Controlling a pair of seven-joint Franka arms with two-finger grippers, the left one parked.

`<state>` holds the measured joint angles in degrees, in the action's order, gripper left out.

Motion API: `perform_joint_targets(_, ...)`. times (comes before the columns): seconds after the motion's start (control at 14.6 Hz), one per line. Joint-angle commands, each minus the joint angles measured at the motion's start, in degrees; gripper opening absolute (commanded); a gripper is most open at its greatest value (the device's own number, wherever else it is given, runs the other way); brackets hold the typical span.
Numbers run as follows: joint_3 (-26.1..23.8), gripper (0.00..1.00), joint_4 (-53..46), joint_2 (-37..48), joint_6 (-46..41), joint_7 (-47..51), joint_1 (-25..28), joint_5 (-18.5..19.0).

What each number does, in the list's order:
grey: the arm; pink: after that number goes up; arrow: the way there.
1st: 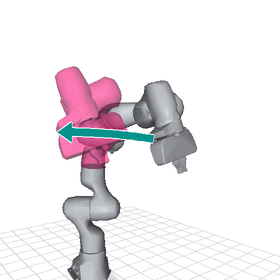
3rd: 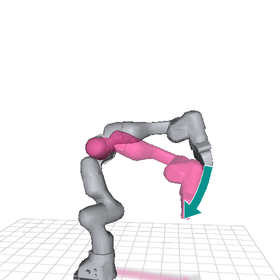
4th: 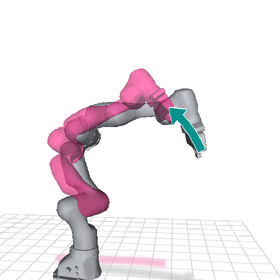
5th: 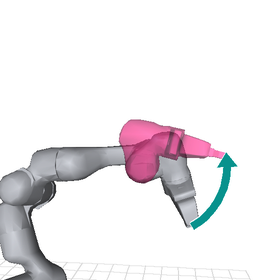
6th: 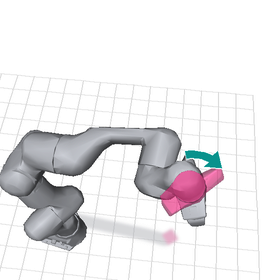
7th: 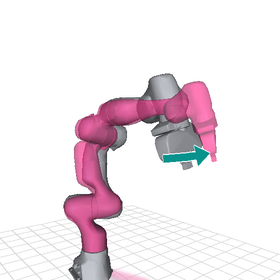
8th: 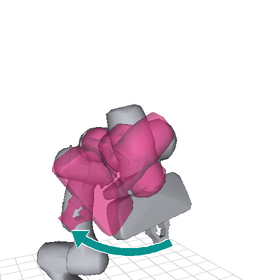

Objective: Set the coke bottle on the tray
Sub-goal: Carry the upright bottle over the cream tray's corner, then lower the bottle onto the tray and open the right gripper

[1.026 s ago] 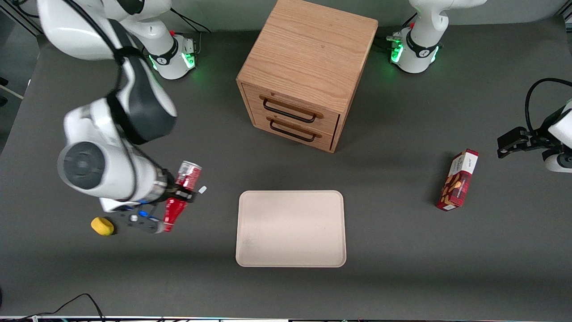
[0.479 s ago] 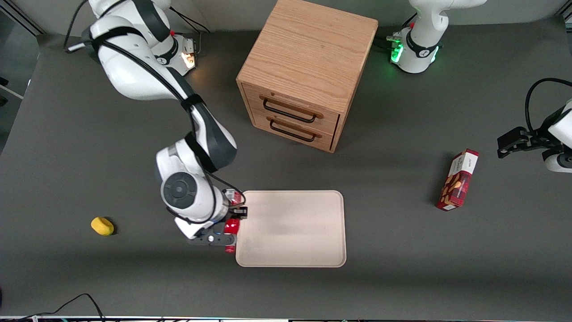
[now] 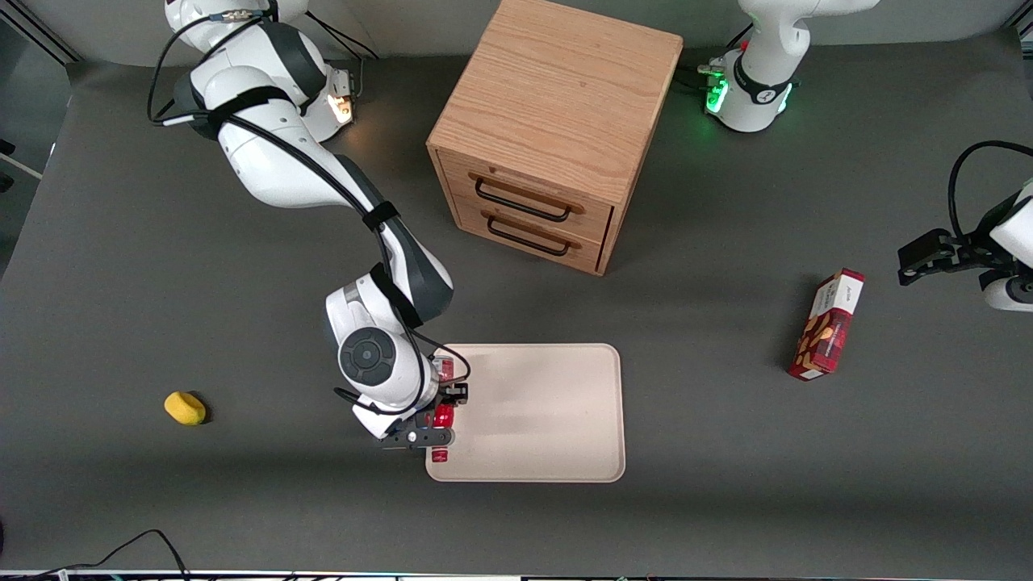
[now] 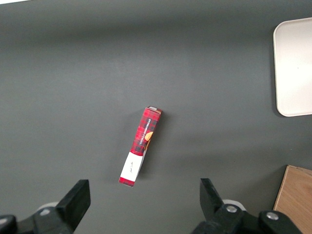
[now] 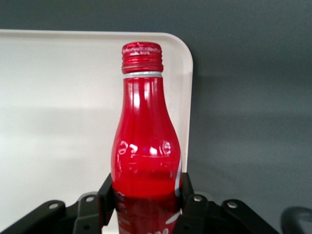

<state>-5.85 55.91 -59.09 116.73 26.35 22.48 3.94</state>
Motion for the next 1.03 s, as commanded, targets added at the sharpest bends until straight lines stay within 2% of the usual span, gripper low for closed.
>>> perform_joint_targets(0.0,0.7,0.00,-3.0,-2.1,0.3,0.3,1.0,0.5)
perform_joint_targets(0.34,0.7,0.00,-2.9,-3.9,4.0,6.8,1.1,0.5)
perform_joint_targets(0.68,0.7,0.00,-2.8,-4.7,5.1,7.0,1.1,0.5)
perform_joint_targets(0.75,0.7,0.26,-2.7,-4.7,5.1,7.0,1.1,0.5)
perform_joint_targets(0.82,0.7,0.90,-2.7,-4.7,5.1,7.0,1.1,0.5)
perform_joint_targets(0.89,0.7,1.00,-2.7,-4.7,5.1,7.8,1.3,0.5)
perform_joint_targets(0.96,0.8,1.00,-2.7,-4.7,5.1,8.4,1.8,0.6)
